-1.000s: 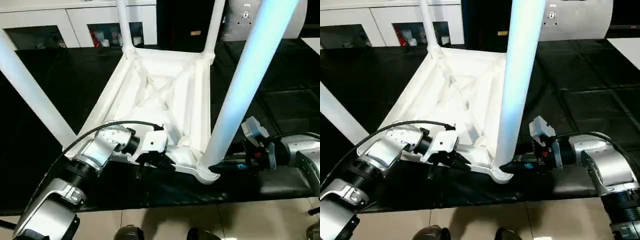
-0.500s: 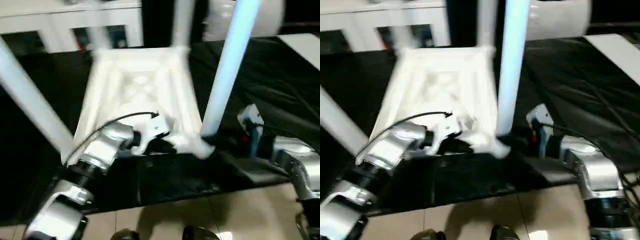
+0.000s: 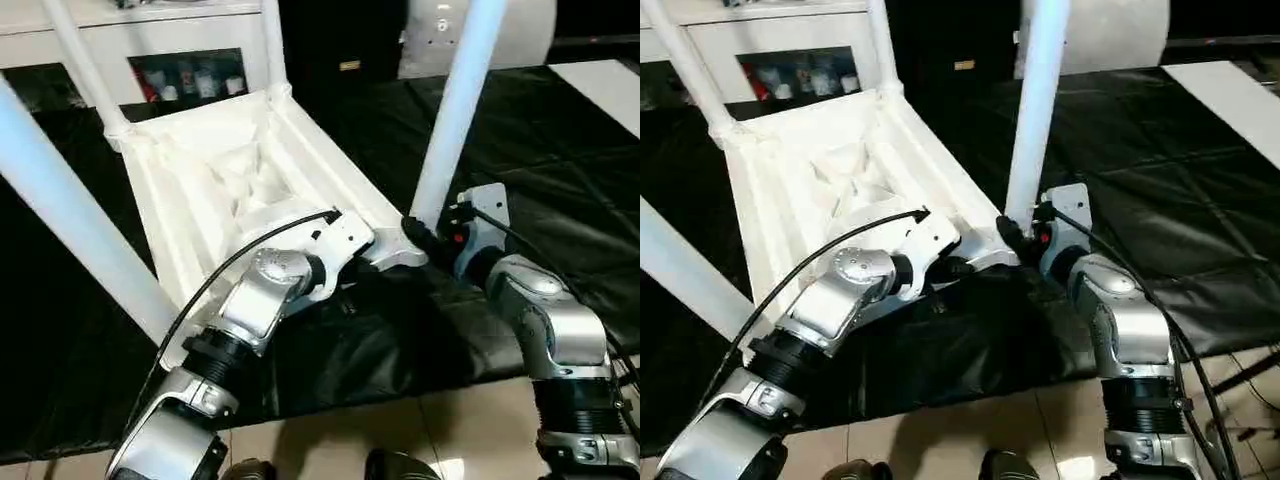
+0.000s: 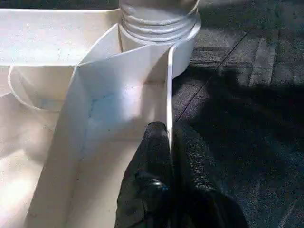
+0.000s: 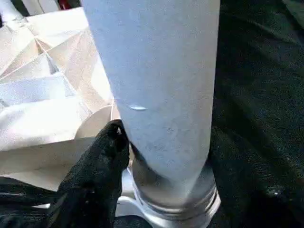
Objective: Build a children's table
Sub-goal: Rotate leg to tighten
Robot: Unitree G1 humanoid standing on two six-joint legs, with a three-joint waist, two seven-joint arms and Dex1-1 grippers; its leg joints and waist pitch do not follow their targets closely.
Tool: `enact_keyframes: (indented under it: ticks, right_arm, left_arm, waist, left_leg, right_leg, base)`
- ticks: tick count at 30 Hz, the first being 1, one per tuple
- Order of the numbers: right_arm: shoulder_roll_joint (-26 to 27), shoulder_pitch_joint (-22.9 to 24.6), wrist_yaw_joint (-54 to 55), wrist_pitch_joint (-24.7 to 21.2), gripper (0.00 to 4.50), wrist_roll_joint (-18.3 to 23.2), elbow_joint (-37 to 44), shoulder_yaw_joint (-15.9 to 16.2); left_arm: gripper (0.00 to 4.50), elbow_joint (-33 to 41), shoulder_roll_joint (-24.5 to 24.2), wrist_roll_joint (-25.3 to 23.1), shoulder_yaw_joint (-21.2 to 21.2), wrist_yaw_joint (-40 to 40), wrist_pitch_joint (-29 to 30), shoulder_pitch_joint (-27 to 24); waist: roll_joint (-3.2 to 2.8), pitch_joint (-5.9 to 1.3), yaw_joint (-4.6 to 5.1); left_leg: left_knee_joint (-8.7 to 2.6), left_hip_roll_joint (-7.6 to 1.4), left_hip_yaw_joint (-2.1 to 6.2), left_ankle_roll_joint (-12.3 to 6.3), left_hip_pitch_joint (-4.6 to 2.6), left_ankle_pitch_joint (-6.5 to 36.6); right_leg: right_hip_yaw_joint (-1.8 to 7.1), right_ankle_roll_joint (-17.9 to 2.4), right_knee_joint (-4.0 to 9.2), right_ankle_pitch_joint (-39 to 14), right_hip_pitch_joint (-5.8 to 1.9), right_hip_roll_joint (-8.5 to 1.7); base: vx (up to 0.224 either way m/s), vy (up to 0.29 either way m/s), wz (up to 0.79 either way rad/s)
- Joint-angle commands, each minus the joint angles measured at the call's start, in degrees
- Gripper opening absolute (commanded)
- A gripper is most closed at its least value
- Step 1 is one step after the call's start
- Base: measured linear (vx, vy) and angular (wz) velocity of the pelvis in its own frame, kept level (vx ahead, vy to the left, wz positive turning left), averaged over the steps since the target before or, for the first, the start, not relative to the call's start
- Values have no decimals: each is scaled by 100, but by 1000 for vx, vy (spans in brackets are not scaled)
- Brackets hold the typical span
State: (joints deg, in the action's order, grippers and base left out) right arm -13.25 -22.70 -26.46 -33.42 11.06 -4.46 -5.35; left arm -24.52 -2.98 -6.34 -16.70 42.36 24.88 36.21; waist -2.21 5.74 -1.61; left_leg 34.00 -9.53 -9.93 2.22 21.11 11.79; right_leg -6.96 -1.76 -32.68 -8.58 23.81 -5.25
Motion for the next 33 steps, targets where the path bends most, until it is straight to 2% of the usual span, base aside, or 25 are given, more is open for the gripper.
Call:
enact_keyframes:
  ticks: [1,4,6,10,12,14,15,19,21,25,26,28,29,33]
  right_arm:
    - [-33,132,-409,-54,308,173,75,278]
    - [-344,204,-735,149,339,235,72,197]
    - [-634,261,-1096,284,358,318,98,139]
    - [-1158,367,-1814,273,394,514,217,95]
    - [-1523,435,-2307,306,399,540,268,191]
    - [-1814,468,-2690,424,410,508,247,296]
    - [-2070,483,-3100,580,410,506,225,406]
    - [-2513,512,-3917,1038,410,503,157,632]
    - [-2613,496,-4163,1076,374,552,145,680]
    - [-2760,402,-4758,970,356,825,114,745]
    - [-2787,380,-4914,950,331,890,108,775]
    - [-2818,356,-5076,912,327,964,88,825]
    - [-2867,331,-5296,968,310,1016,23,918]
    - [-2873,328,-5493,938,276,1077,22,993]
  left_arm:
    - [0,317,74,253,-193,369,-338,-87]
    - [0,310,-61,217,-260,525,-505,-159]
    - [0,270,-196,225,-319,729,-679,-195]
    - [0,245,-451,292,-410,1172,-989,-251]
    - [0,243,-602,351,-459,1488,-1149,-270]
    - [0,249,-775,393,-553,1840,-1434,-286]
    - [0,220,-934,403,-614,2101,-1575,-274]
    - [0,24,-1166,382,-661,2493,-2097,-207]
    - [0,13,-1251,422,-692,2725,-2206,-196]
    - [0,44,-1448,558,-796,3302,-2354,-155]
    - [0,41,-1506,577,-835,3451,-2418,-132]
    - [0,8,-1571,577,-885,3599,-2510,-92]
    - [0,-111,-1616,548,-925,3739,-2699,-22]
    - [0,-210,-1619,509,-937,3837,-2829,33]
  waist:
    - [98,-384,-46]
    - [98,-379,-63]
    - [94,-387,-92]
    - [96,-401,-99]
    - [100,-384,-134]
    - [99,-378,-169]
    - [99,-389,-192]
    - [96,-394,-228]
    - [93,-405,-251]
    - [105,-415,-309]
    - [111,-425,-344]
    - [109,-431,-375]
    - [121,-427,-385]
    - [120,-426,-408]
  left_leg:
    - [-362,-302,120,-854,21,455]
    - [-365,-305,118,-846,16,449]
    - [-358,-306,122,-904,17,431]
    - [-347,-323,126,-1004,21,348]
    - [-353,-333,118,-1028,9,438]
    - [-358,-327,121,-972,-2,535]
    - [-355,-341,117,-925,-13,563]
    - [-358,-363,118,-898,-21,636]
    - [-354,-383,117,-891,-24,623]
    - [-342,-390,110,-952,-15,515]
    - [-331,-391,105,-998,-16,429]
    - [-327,-396,107,-1001,-20,405]
    - [-329,-396,107,-1004,-20,412]
    - [-334,-403,109,-900,-23,486]
  right_leg:
    - [336,-1022,414,-1567,-389,-405]
    - [334,-1004,421,-1691,-387,-403]
    - [336,-964,423,-1699,-396,-408]
    - [337,-1068,388,-1475,-402,-401]
    - [342,-1048,401,-1636,-392,-404]
    - [331,-985,437,-1902,-381,-413]
    - [345,-962,430,-1942,-380,-426]
    - [346,-987,415,-1872,-366,-414]
    - [358,-1071,386,-1723,-371,-424]
    - [364,-1144,350,-1607,-375,-435]
    - [365,-1189,330,-1517,-373,-428]
    - [363,-1201,316,-1502,-369,-432]
    - [362,-1189,325,-1543,-363,-430]
    - [364,-1156,333,-1660,-366,-437]
  base:
    - [0,0,0]
    - [0,0,0]
    - [0,0,0]
    - [0,0,0]
    - [0,0,0]
    - [0,0,0]
    - [0,0,0]
    - [0,0,0]
    - [0,0,0]
    - [0,0,0]
    - [0,0,0]
    - [0,0,0]
    - [0,0,0]
    - [0,0,0]
